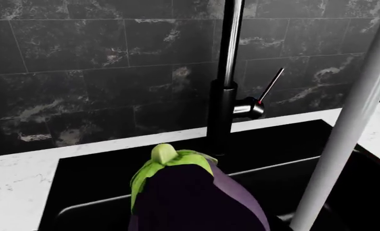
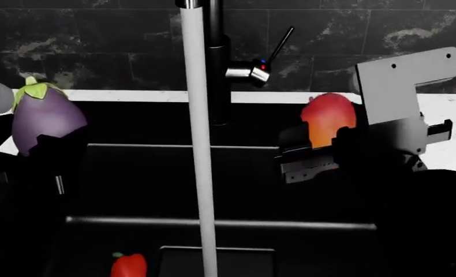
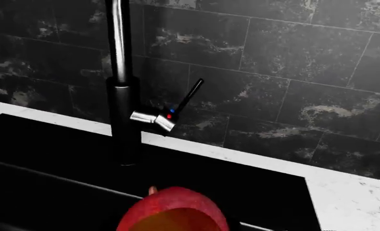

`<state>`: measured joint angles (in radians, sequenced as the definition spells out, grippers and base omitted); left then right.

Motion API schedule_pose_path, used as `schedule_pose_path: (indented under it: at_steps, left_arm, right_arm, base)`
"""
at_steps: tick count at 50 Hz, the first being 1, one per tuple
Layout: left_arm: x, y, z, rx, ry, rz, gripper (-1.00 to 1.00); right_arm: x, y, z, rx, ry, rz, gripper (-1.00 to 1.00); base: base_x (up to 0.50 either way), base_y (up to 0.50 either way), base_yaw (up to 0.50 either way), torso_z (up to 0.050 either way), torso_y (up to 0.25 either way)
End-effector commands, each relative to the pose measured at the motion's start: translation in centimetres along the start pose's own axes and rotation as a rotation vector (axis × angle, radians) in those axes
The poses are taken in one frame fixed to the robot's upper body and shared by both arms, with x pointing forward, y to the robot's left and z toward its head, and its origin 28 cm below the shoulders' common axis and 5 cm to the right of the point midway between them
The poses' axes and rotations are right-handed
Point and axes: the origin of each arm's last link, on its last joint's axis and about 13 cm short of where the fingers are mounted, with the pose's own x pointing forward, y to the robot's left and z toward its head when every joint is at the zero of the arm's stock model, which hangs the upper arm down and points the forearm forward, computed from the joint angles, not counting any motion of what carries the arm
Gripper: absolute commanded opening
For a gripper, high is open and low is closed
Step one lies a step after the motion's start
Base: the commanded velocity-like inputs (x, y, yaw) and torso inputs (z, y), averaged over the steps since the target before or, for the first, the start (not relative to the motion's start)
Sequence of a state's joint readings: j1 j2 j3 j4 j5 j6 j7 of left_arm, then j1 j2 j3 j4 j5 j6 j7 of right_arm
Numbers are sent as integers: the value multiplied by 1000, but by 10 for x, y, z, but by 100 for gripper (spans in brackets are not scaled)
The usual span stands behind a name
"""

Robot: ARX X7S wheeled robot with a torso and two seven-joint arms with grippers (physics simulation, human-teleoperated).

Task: Pick the eggplants and mangos from the sink and place them in one bowl. Place the bell pepper in the other bowl. Then turn off the sink faucet.

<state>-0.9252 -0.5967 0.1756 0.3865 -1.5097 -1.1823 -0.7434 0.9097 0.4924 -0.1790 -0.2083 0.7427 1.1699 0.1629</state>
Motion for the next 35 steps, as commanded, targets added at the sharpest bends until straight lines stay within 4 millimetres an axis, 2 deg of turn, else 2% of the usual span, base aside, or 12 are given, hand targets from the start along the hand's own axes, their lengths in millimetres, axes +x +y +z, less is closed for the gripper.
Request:
schedule_pose_path:
  at_steps: [1,4,6,9,11,12,14,16,17,21,23,35]
  left_arm:
    - [1,-1,-8,24,-62,27,-100]
    - [5,-2,-15,72,-89,54,-100]
    - [6,-3,-17,67,-95,60,-100]
    - [4,-5,-20,124,-135,72,-100]
    - [3,-5,-21,120,-134,67,-100]
    - [3,-6,-26,230,-189,103,-100]
    - [2,-9,-30,140,-144,73,-100]
    - [2,-9,-34,181,-165,87,-100]
    - [2,-10,-33,148,-171,87,-100]
    - [-2,-15,-31,188,-195,72,-100]
    - [-2,-12,-29,194,-200,79,-100]
    - [-5,-7,-28,196,-202,81,-100]
  right_arm:
    - [-31,5,-3,-62,-224,-17,-100]
    - [-43,12,-7,21,-282,55,-100]
    - [-52,17,-1,-57,-350,23,-100]
    - [-53,21,-4,-188,-296,-14,-100]
    - [-52,21,-6,-133,-303,-15,-100]
    - [-52,22,-7,-32,-434,-64,-100]
    - [-53,24,-11,-115,-387,-49,-100]
    - [-56,26,-14,-123,-316,-48,-100]
    - [-59,26,-11,-158,-342,-82,-100]
    - [-62,26,-13,86,-314,-52,-100]
    - [-63,26,-13,5,-290,-34,-100]
    - [-63,28,-22,15,-292,-25,-100]
  base:
    - [0,0,0,0,0]
    - [0,0,0,0,0]
    - [0,0,0,0,0]
    - [0,0,0,0,0]
    - [0,0,0,0,0]
    - [0,0,3,0,0]
    - [0,0,0,0,0]
    - [0,0,0,0,0]
    - [0,0,0,0,0]
    - [0,0,0,0,0]
    - [0,0,0,0,0]
    - [0,0,0,0,0]
